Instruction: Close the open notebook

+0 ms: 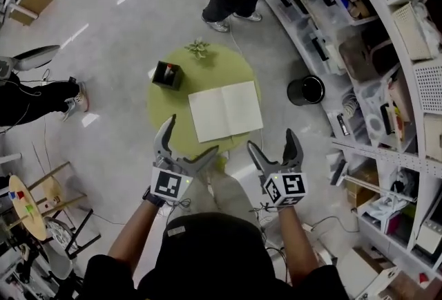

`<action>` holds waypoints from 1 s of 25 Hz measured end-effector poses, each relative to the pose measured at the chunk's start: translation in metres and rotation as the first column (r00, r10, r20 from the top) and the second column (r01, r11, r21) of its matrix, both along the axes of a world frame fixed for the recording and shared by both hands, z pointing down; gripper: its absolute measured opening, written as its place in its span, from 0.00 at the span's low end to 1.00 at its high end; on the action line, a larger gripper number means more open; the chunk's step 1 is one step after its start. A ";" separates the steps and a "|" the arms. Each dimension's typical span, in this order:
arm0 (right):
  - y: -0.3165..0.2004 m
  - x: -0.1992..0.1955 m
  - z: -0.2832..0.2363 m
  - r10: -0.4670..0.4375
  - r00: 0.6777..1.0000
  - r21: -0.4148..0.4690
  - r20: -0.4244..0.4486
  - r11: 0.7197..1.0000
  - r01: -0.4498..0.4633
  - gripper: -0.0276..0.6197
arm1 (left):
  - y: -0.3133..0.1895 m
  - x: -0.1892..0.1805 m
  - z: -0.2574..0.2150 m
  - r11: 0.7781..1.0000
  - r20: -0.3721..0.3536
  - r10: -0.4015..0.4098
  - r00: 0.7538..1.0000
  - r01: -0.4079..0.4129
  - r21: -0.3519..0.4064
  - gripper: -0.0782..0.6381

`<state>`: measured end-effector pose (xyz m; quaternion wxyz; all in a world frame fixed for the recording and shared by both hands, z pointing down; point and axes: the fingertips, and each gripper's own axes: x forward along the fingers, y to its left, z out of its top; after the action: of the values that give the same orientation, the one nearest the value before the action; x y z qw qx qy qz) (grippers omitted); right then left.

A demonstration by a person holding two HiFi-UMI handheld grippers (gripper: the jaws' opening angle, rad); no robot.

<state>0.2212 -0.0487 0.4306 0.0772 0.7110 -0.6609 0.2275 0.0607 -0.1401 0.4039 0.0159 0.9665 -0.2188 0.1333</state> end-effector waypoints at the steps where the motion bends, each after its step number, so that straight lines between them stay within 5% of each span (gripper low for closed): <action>1: 0.000 0.001 0.011 0.021 0.999 -0.012 0.030 1.000 -0.021 0.83 | 0.000 0.003 0.012 1.000 0.010 0.013 1.000 -0.013 -0.011 0.91; 7: 0.002 0.009 0.075 0.090 0.991 -0.092 0.098 0.992 -0.081 0.83 | 0.009 0.022 0.087 0.982 0.098 0.133 0.986 -0.118 -0.150 0.91; 11: 0.003 0.011 0.113 0.103 0.989 -0.144 0.108 0.986 -0.087 0.81 | 0.010 0.026 0.136 0.975 0.111 0.142 0.984 -0.120 -0.188 0.91; 25: 0.002 0.023 0.244 0.090 0.993 -0.300 0.079 0.952 -0.062 0.80 | 0.013 0.020 0.287 0.895 0.221 0.061 0.973 0.045 -0.444 0.91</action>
<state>0.2447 -0.0471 0.6742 0.1439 0.7050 -0.5940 0.3597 0.0808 -0.1266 0.6908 0.2114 0.9160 -0.1788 0.2902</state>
